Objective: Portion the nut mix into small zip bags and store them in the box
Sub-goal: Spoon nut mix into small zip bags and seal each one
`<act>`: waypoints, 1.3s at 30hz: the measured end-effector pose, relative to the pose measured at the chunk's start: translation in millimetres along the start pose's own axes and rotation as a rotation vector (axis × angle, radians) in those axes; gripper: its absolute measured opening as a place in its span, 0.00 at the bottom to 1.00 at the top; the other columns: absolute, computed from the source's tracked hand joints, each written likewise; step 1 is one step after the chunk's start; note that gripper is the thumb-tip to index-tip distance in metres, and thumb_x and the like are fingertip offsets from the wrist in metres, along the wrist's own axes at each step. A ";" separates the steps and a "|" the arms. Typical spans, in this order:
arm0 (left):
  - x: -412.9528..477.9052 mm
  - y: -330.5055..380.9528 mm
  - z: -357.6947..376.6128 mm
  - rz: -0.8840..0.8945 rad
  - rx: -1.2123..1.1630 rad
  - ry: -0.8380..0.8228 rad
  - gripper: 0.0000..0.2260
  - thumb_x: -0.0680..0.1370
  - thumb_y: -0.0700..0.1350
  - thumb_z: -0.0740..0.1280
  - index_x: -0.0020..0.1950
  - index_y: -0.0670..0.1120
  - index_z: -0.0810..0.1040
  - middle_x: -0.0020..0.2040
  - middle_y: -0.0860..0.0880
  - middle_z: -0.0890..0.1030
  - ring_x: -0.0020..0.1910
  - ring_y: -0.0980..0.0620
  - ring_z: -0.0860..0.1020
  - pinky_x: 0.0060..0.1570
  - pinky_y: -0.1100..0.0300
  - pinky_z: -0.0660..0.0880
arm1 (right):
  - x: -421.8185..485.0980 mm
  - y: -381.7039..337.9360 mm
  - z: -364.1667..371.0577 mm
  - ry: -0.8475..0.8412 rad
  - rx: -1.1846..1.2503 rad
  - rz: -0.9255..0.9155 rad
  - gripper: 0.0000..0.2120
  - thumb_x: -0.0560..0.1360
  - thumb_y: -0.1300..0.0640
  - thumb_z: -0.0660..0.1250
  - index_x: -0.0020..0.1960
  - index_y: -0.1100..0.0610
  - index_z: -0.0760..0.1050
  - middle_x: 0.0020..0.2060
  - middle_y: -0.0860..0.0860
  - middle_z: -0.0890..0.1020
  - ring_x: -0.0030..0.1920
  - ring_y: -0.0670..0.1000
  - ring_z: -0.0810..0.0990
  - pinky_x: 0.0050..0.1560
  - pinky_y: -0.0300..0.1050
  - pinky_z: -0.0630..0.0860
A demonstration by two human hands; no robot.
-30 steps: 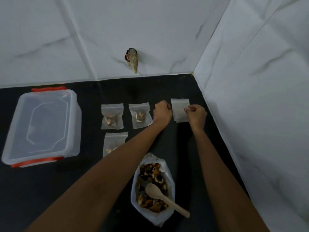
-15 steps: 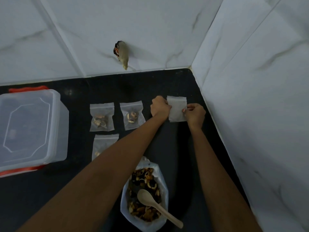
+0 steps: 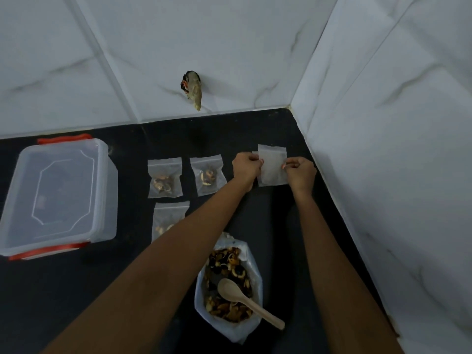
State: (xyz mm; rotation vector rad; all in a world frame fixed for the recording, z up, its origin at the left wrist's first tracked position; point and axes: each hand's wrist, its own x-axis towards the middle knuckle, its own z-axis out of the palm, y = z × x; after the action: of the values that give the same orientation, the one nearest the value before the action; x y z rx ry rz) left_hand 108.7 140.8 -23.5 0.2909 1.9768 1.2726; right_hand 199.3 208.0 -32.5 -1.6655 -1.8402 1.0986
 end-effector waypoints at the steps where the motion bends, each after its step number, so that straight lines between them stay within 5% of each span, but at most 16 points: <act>1: -3.7 0.9 -2.4 0.009 -0.017 -0.018 0.11 0.77 0.37 0.64 0.58 0.38 0.77 0.54 0.42 0.79 0.51 0.47 0.78 0.55 0.53 0.77 | -2.9 -1.0 -2.7 -0.003 0.038 0.002 0.10 0.72 0.67 0.67 0.53 0.63 0.78 0.51 0.58 0.81 0.45 0.49 0.77 0.45 0.39 0.71; 6: -34.4 -2.2 -23.4 0.063 -0.114 -0.058 0.05 0.77 0.38 0.64 0.52 0.43 0.77 0.54 0.43 0.79 0.51 0.50 0.78 0.51 0.55 0.78 | -29.0 -6.7 -21.7 -0.048 0.197 -0.003 0.12 0.72 0.67 0.68 0.56 0.62 0.76 0.52 0.57 0.80 0.48 0.49 0.77 0.45 0.39 0.73; 11: -80.8 -4.0 -56.8 0.126 -0.129 -0.105 0.10 0.78 0.38 0.62 0.59 0.41 0.73 0.55 0.45 0.77 0.51 0.53 0.77 0.44 0.63 0.77 | -71.6 -10.6 -38.5 -0.163 0.235 -0.030 0.13 0.72 0.65 0.69 0.55 0.59 0.76 0.50 0.54 0.80 0.47 0.47 0.77 0.38 0.33 0.72; 17: -138.9 -19.0 -98.5 0.165 -0.169 -0.069 0.06 0.78 0.41 0.61 0.53 0.43 0.74 0.54 0.44 0.77 0.54 0.48 0.77 0.54 0.53 0.77 | -149.8 -19.5 -50.3 -0.292 0.306 -0.067 0.13 0.71 0.65 0.69 0.54 0.58 0.75 0.42 0.48 0.78 0.44 0.43 0.77 0.41 0.33 0.73; 22: -176.1 -47.1 -136.4 0.195 -0.152 -0.062 0.06 0.78 0.45 0.64 0.52 0.45 0.76 0.48 0.49 0.79 0.47 0.56 0.78 0.41 0.64 0.74 | -214.5 -14.8 -46.2 -0.405 0.309 -0.054 0.12 0.71 0.64 0.70 0.53 0.56 0.77 0.41 0.49 0.80 0.44 0.44 0.79 0.43 0.36 0.75; 28: -207.9 -80.2 -178.8 0.256 -0.014 -0.120 0.03 0.76 0.44 0.66 0.48 0.49 0.78 0.48 0.51 0.79 0.49 0.56 0.78 0.45 0.63 0.75 | -260.8 -4.1 -37.1 -0.388 0.236 -0.126 0.11 0.71 0.56 0.71 0.54 0.53 0.76 0.47 0.48 0.80 0.48 0.43 0.78 0.47 0.34 0.74; 32: -220.9 -89.5 -196.6 0.399 0.264 -0.229 0.05 0.75 0.42 0.66 0.44 0.54 0.77 0.45 0.59 0.76 0.48 0.61 0.73 0.47 0.66 0.70 | -278.3 -11.7 -32.9 -0.491 0.147 -0.344 0.14 0.71 0.64 0.70 0.56 0.58 0.76 0.47 0.46 0.79 0.46 0.40 0.78 0.46 0.28 0.75; 36: -228.8 -99.8 -204.4 0.541 0.338 -0.141 0.10 0.73 0.41 0.69 0.52 0.48 0.74 0.45 0.55 0.76 0.43 0.59 0.75 0.43 0.67 0.72 | -294.3 -12.4 -25.8 -0.559 0.104 -0.385 0.11 0.70 0.68 0.70 0.52 0.60 0.78 0.40 0.47 0.80 0.36 0.34 0.79 0.41 0.26 0.74; 39: -237.6 -105.9 -205.0 0.558 0.266 -0.025 0.14 0.72 0.40 0.71 0.52 0.49 0.69 0.44 0.58 0.73 0.43 0.62 0.74 0.44 0.76 0.71 | -303.2 -8.8 -20.9 -0.533 0.129 -0.355 0.12 0.70 0.68 0.70 0.53 0.61 0.77 0.39 0.48 0.80 0.36 0.38 0.79 0.40 0.28 0.75</act>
State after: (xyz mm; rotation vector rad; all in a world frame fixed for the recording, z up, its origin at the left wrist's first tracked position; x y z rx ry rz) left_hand 151.2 -180.9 42.8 1.0425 2.1205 1.3154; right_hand 267.4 -77.9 45.5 -0.9725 -2.2095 1.5554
